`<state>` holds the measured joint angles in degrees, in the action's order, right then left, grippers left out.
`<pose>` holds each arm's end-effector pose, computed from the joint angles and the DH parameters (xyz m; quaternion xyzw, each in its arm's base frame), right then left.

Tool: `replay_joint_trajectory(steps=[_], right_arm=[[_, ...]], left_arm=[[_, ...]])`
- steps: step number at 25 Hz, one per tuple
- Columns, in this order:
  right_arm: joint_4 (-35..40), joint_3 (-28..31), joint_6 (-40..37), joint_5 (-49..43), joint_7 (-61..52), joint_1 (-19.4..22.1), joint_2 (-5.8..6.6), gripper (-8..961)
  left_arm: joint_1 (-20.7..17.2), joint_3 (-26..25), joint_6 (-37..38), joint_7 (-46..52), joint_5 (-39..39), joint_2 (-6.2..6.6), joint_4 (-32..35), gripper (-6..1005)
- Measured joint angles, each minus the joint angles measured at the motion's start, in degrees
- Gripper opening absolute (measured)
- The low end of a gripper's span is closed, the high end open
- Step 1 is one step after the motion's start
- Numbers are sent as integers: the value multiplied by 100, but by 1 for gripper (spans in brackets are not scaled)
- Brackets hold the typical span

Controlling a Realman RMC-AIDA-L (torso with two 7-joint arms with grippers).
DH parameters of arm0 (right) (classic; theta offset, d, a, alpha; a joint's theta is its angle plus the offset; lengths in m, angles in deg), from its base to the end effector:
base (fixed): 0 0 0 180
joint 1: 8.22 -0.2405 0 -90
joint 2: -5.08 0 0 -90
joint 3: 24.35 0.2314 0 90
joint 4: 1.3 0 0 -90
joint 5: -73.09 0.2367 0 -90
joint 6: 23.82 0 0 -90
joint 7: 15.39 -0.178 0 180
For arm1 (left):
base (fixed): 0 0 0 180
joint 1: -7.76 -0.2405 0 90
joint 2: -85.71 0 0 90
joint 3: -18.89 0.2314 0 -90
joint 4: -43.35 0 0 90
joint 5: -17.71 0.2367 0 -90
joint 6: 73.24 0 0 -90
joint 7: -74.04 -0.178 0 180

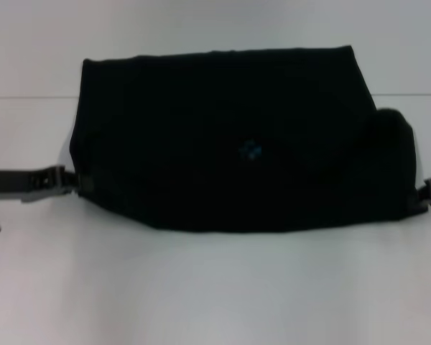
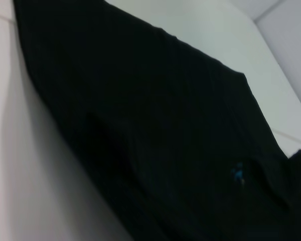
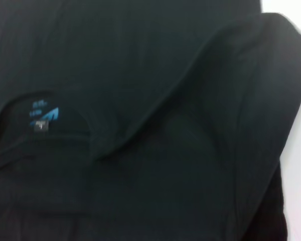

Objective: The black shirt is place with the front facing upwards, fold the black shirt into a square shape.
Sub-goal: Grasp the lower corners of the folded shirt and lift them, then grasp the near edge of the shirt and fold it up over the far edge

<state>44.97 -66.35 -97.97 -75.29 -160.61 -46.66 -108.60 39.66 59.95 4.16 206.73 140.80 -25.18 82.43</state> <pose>0.3035 0.4161 0.0427 -0.7581 0.6018 0.0093 0.2511 -0.3018 0.3945 0.0416 -0.7609 -0.5993 -0.1751 0.1765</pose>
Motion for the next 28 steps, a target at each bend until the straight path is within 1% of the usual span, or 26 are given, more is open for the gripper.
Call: replay_joint_trajectory(steps=[2,5,10,12,13,14,17,19,21,23,26,28], right_arm=[[356,27,-451,2,0,209,-37,42],[700,62,-1078,7,12,482,-66,42],[996,58,-2008,-2,106,848,-81,43],[1130,61,-2310,0,174,998,-113,43],[1236,61,-2618,2,296,1134,-160,43],[1236,61,-2618,2,296,1134,-160,43],[1289,97,-2837,-23,497,1288,-205,43],[1265,276,-2862,45,660,1353,-207,43],[1109,629,-2868,265,851,1329,-156,43],[858,1015,-2867,649,1032,1227,-38,44],[475,1342,-2690,1266,1150,1038,155,44],[248,1399,-2390,1565,1152,892,248,44]], left_arm=[[-31,-22,386,1,128,86,33,60],[-110,-33,964,33,358,145,181,60],[-320,-39,1787,5,521,143,458,60],[-393,-45,2036,3,620,128,558,60],[-483,-52,2292,-1,746,118,665,60],[-483,-52,2292,-1,746,118,665,60],[-589,-158,2619,-65,827,112,732,60],[-633,-379,2803,-189,830,111,726,60],[-633,-705,2967,-322,811,133,700,60],[-560,-984,2973,-351,791,151,689,61],[-344,-1364,2730,-266,783,139,679,61],[-147,-1580,2345,-82,781,92,678,61]])
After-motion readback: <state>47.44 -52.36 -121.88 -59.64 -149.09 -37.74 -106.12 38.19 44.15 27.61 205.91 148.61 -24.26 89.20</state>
